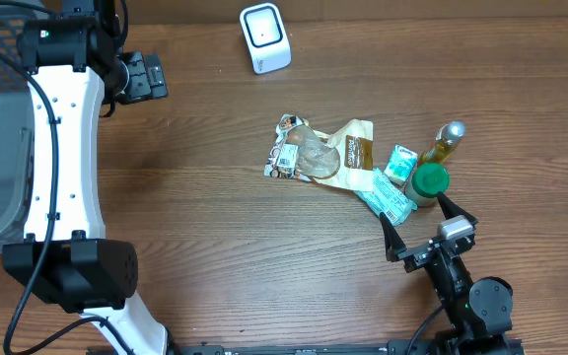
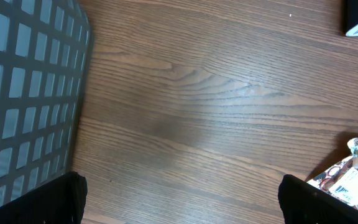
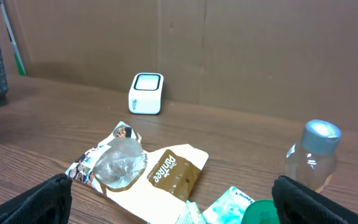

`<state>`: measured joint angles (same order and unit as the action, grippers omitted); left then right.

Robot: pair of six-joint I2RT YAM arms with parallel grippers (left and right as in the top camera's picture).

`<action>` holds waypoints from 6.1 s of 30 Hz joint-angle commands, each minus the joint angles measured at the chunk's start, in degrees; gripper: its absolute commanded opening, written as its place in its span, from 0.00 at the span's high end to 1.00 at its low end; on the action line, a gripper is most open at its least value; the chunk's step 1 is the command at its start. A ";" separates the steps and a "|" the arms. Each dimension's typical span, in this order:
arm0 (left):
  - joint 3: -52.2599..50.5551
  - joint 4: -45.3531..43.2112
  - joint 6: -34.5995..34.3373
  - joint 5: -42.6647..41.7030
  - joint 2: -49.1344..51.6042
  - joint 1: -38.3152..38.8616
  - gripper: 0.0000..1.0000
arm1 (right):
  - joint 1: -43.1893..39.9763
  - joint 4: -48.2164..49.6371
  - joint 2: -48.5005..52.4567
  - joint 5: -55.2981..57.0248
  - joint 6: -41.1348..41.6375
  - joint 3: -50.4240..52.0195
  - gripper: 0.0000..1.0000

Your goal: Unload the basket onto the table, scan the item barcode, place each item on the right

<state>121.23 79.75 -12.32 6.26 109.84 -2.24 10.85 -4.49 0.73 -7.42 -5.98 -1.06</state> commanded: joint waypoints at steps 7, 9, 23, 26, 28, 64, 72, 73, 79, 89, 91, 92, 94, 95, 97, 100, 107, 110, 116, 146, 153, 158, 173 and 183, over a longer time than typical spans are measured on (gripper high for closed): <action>0.70 -0.09 -0.59 0.11 -0.87 0.55 0.00 | -0.42 0.28 -0.57 0.24 0.15 0.59 0.00; 0.70 -0.09 -0.57 0.11 -0.87 0.55 0.00 | -0.44 0.28 -0.57 0.26 0.13 0.59 0.00; 0.70 -0.09 -0.57 0.11 -0.87 0.55 0.01 | -1.70 -0.33 -0.57 7.17 0.13 0.59 0.00; 0.70 -0.09 -0.59 0.11 -0.87 0.55 0.00 | -1.99 -0.35 -0.57 7.17 0.13 0.59 0.00; 0.70 -0.09 -0.59 0.11 -0.87 0.55 0.00 | -1.99 -0.33 -0.57 7.17 0.13 0.59 0.00; 0.70 -0.09 -0.57 0.11 -4.79 8.50 0.00 | -1.99 -0.33 -0.57 7.17 0.13 0.59 0.00; 0.70 -0.09 -0.57 0.11 -20.11 20.94 0.00 | -1.99 -0.33 -0.57 7.17 0.13 0.59 0.00; 0.70 -0.09 -0.57 0.11 -22.16 21.88 0.01 | -1.99 -0.33 -0.57 7.17 0.13 0.59 0.00; 0.70 -0.09 -0.57 0.13 -37.29 23.61 0.00 | -1.99 -0.33 -0.57 7.17 0.13 0.59 0.00; 0.57 0.24 -0.57 0.11 -53.11 22.25 0.00 | -1.99 -0.33 -0.57 7.17 0.13 0.59 0.00; -0.13 0.24 -0.57 0.11 -54.58 20.48 0.01 | -1.99 -0.35 -0.57 7.17 0.13 0.59 0.00; -0.74 0.24 -0.57 0.11 -55.19 19.26 0.00 | -1.99 -0.33 -0.57 7.17 0.13 0.59 0.00; -2.29 0.22 -0.57 0.11 -56.22 16.87 0.00 | -1.99 -0.33 -0.57 7.17 0.13 0.59 0.00; -3.74 0.22 -0.57 0.11 -56.89 15.28 0.00 | -1.99 -0.33 -0.57 7.19 0.13 0.59 0.00; -7.48 0.22 -0.57 0.13 -58.21 12.37 0.00 | -1.99 -0.33 -0.57 7.19 0.13 0.59 0.00; -13.90 0.22 -0.57 0.13 -59.91 9.31 0.00 | -1.99 -0.33 -0.57 7.17 0.13 0.59 0.00; -30.01 0.20 -0.55 0.11 -64.48 7.06 0.00 | -1.99 -0.33 -0.57 7.19 0.13 0.59 0.00; -35.58 0.17 -0.57 0.13 -66.58 7.06 0.01 | -1.99 -0.33 -0.57 7.17 0.13 0.59 0.00; -46.23 -0.26 -0.57 0.13 -71.06 7.06 0.00 | -1.99 -0.33 -0.57 7.17 0.13 0.59 0.00; -109.31 -105.20 -0.57 -4.85 -109.66 2.82 0.00 | -1.99 -0.33 -0.57 7.17 0.13 0.59 0.00; -115.38 -112.93 -0.63 -5.03 -109.66 1.44 0.00 | -1.99 -0.33 -0.57 7.19 0.13 0.59 0.00; -119.89 -113.24 -0.59 -5.29 -109.66 1.03 0.01 | -1.99 -0.33 -0.57 7.17 0.13 0.59 0.00; -120.96 -87.23 -0.31 -4.26 -109.66 -3.45 0.01 | -1.99 -0.35 -0.57 7.17 0.13 0.59 0.00; -120.96 -75.60 4.42 -3.32 -109.66 -3.34 0.00 | -1.99 -0.33 -0.57 7.17 0.13 0.59 0.00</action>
<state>0.47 4.32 -10.50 2.17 0.73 -5.34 9.04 -5.15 0.73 -0.97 -6.00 -1.06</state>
